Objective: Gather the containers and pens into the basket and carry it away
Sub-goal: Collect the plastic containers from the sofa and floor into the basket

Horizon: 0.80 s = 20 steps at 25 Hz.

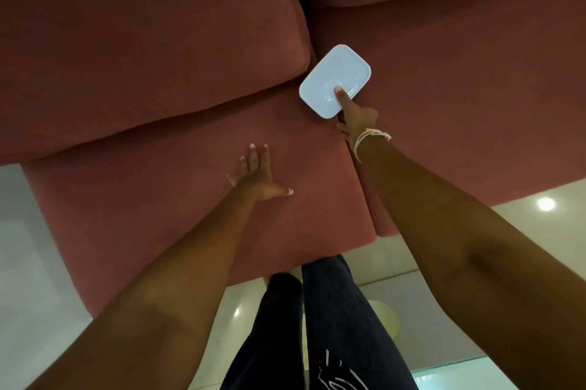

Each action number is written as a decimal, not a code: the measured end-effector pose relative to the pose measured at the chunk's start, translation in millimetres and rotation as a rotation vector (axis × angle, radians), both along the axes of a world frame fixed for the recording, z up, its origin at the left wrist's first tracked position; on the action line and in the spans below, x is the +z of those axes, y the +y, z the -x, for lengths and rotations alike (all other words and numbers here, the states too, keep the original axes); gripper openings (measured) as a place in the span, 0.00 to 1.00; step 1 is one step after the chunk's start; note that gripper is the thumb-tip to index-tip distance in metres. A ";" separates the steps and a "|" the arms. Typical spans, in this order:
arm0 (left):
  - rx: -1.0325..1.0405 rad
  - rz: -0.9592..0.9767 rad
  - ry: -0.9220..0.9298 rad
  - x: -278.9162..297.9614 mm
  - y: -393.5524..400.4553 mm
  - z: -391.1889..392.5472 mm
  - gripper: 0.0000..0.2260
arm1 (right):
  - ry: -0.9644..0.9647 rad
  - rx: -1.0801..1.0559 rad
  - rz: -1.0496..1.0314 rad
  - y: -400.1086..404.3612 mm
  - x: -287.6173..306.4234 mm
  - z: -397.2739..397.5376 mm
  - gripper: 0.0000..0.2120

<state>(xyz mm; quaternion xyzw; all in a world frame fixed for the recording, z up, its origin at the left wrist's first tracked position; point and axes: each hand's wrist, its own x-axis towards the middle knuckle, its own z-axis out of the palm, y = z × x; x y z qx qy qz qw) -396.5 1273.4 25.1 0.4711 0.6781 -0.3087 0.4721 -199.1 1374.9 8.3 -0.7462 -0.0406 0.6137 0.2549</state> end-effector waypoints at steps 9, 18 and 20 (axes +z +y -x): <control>0.369 -0.168 -0.163 13.3 16.0 -1.3 0.35 | 0.071 0.114 0.064 -42.2 21.4 -0.3 0.28; 0.969 0.072 -0.547 63.0 -45.0 24.1 0.23 | 0.153 0.087 0.120 -192.9 58.3 62.1 0.24; 0.904 0.106 -0.550 68.1 -73.4 47.2 0.21 | 0.194 -0.023 0.068 -232.0 69.2 88.9 0.23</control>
